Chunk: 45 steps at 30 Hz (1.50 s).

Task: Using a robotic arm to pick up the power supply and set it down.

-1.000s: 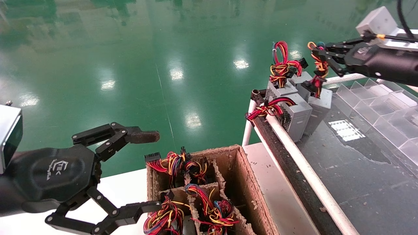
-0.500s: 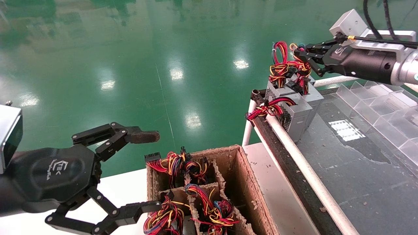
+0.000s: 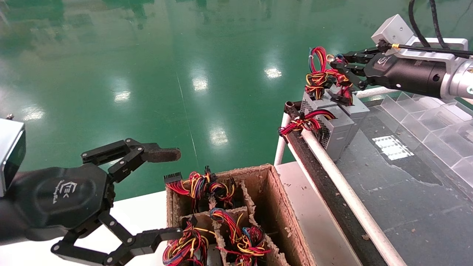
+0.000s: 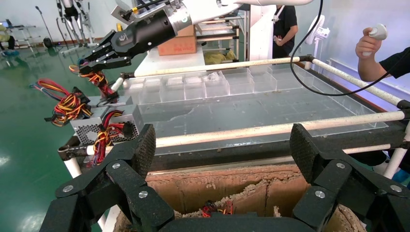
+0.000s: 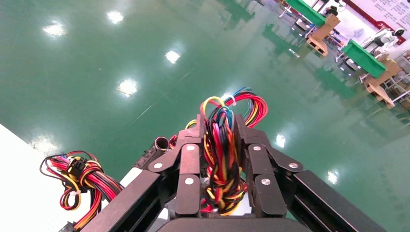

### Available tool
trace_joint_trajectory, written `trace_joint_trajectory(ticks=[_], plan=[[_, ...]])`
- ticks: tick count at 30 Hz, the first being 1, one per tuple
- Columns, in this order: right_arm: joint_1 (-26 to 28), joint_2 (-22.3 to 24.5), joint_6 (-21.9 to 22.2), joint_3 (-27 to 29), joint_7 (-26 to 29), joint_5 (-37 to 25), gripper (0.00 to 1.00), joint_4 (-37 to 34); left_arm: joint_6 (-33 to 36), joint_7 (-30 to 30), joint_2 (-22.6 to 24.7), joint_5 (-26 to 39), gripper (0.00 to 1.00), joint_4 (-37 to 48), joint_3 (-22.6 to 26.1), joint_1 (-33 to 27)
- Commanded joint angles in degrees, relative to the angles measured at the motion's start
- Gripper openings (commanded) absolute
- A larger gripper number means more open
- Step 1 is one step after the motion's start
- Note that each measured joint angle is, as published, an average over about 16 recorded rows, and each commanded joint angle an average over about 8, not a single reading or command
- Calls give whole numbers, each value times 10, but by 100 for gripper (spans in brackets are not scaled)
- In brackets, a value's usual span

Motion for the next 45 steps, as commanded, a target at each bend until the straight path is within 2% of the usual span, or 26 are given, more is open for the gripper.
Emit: trace_joint_trajectory(ticks=[1, 10, 18, 45], plan=[[0, 1, -2, 0, 0, 0, 100, 0, 0, 0, 0, 0, 100, 0, 0, 0], [4, 15, -16, 10, 5, 14, 100, -1, 0, 0, 0, 0, 100, 0, 0, 0], [-5, 38, -58, 43, 54, 63, 100, 5, 0, 0, 0, 0, 100, 0, 0, 0], [-210, 128, -136, 84, 197, 182, 100, 326, 0, 0, 0, 0, 100, 0, 0, 0]])
